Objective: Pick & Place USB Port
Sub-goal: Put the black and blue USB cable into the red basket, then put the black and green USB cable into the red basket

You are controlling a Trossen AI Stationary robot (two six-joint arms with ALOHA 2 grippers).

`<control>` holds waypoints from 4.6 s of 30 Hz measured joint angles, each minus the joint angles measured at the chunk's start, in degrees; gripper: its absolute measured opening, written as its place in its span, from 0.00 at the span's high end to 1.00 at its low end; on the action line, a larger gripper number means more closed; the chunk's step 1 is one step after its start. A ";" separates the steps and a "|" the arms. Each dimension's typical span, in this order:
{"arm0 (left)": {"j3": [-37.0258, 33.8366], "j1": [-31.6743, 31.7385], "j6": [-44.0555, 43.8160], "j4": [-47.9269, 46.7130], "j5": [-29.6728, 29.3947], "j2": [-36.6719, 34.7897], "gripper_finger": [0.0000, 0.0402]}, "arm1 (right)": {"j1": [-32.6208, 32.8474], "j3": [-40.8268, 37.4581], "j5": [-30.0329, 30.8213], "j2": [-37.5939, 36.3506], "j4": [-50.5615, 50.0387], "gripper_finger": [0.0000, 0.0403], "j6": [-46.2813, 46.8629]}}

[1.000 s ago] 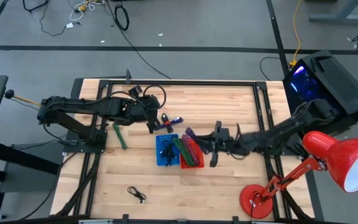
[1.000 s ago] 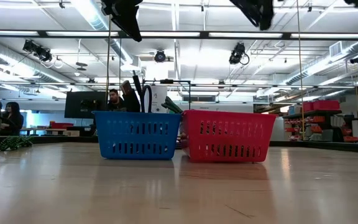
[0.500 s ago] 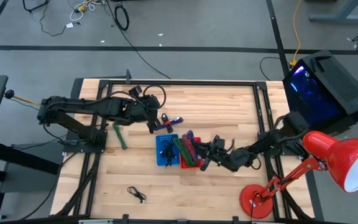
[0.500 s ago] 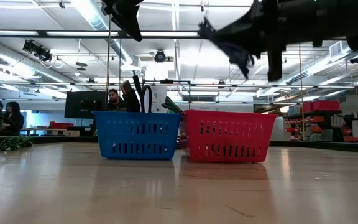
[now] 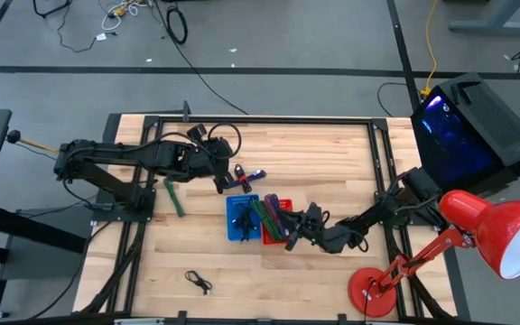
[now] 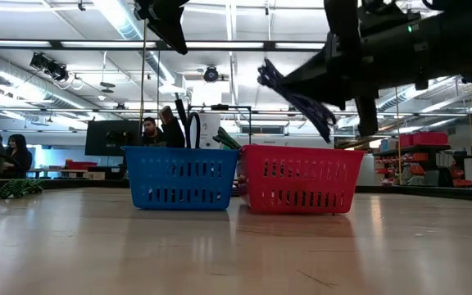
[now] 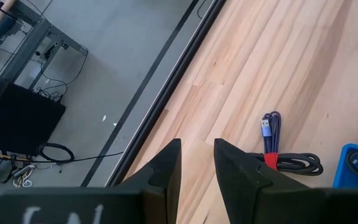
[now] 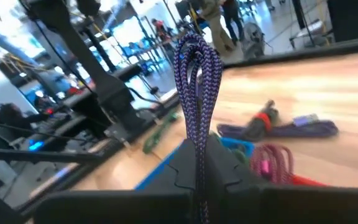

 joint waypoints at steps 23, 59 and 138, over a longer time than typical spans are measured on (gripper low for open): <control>0.00 0.00 -0.04 0.08 0.00 0.00 0.75 | -0.04 0.01 0.84 -0.01 -9.70 0.83 6.48; -30.51 -13.74 -71.90 -23.06 8.90 -12.14 0.75 | -5.84 -0.02 16.33 -23.86 -12.16 0.64 -53.30; -9.37 -14.11 -67.74 -18.04 -1.67 2.90 0.98 | -7.22 -0.10 -6.73 -23.90 -37.75 0.64 -29.46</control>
